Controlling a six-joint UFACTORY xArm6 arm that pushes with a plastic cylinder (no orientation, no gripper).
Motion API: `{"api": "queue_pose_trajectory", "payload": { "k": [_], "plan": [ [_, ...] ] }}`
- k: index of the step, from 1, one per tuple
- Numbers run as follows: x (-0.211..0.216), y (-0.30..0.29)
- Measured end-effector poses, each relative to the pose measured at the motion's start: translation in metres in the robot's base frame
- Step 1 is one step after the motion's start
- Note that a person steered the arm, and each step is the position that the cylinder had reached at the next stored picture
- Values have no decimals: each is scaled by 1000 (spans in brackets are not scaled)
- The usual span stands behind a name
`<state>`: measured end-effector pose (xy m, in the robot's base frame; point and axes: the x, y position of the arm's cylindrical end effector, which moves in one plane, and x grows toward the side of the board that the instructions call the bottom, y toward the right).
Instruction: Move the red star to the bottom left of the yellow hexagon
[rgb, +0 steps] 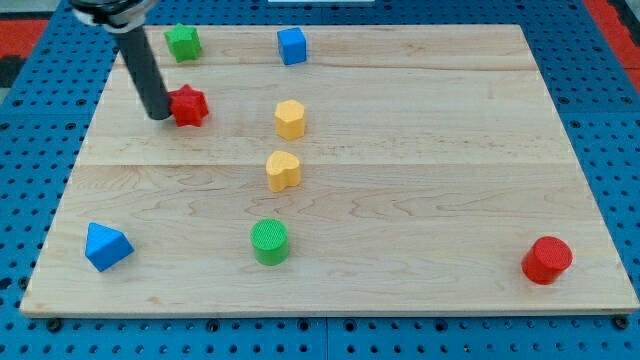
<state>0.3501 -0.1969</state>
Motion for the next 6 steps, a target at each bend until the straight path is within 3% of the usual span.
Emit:
{"api": "queue_pose_trajectory", "payload": {
  "k": [1, 2, 3, 4, 5, 6],
  "plan": [
    [-27, 5],
    [-4, 89],
    [24, 97],
    [8, 40],
    [25, 9],
    [51, 21]
  ]
}}
